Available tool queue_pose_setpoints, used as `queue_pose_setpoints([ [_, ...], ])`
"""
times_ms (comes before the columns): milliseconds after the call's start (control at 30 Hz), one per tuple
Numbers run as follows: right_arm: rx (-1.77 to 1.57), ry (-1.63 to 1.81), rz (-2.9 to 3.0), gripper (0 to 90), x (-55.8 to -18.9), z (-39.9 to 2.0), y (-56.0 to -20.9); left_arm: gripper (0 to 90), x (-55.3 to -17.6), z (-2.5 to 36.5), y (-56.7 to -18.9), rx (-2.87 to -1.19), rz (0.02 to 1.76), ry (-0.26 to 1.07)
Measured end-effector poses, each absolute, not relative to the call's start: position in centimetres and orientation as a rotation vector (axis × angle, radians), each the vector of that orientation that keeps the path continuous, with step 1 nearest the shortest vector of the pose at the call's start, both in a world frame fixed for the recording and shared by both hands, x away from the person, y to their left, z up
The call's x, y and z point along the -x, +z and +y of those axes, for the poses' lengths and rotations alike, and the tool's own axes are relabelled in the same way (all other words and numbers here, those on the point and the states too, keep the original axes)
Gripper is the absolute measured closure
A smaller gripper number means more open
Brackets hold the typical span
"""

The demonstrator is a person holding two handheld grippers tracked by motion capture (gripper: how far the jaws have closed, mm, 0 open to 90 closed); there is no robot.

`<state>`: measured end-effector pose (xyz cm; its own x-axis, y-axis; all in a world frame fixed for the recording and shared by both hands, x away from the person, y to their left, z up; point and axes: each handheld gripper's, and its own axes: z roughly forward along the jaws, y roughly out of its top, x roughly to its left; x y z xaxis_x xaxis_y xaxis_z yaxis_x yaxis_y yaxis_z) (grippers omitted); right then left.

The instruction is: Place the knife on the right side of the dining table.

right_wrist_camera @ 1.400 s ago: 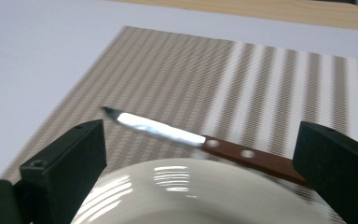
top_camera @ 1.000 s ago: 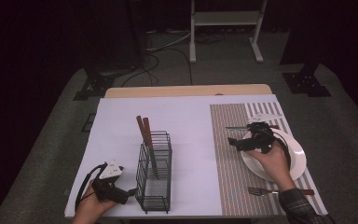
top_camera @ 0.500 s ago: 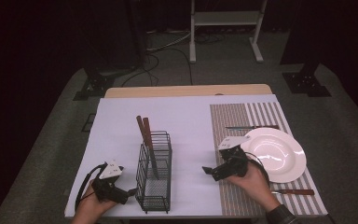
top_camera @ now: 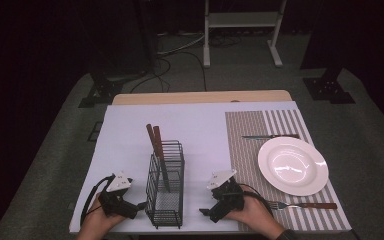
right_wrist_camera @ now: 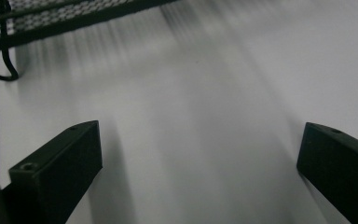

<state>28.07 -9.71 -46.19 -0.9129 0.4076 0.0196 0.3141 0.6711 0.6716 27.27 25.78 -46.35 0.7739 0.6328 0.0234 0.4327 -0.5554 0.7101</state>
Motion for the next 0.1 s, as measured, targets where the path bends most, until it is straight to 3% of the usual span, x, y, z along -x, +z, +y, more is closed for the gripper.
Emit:
queue_pose_setpoints([
  [100, -0.585, 1.061, 2.739, 0.0, -27.96, -9.63, -46.31, 0.0, -27.26, 25.78, -46.35, -2.246, 0.789, 0.360],
])
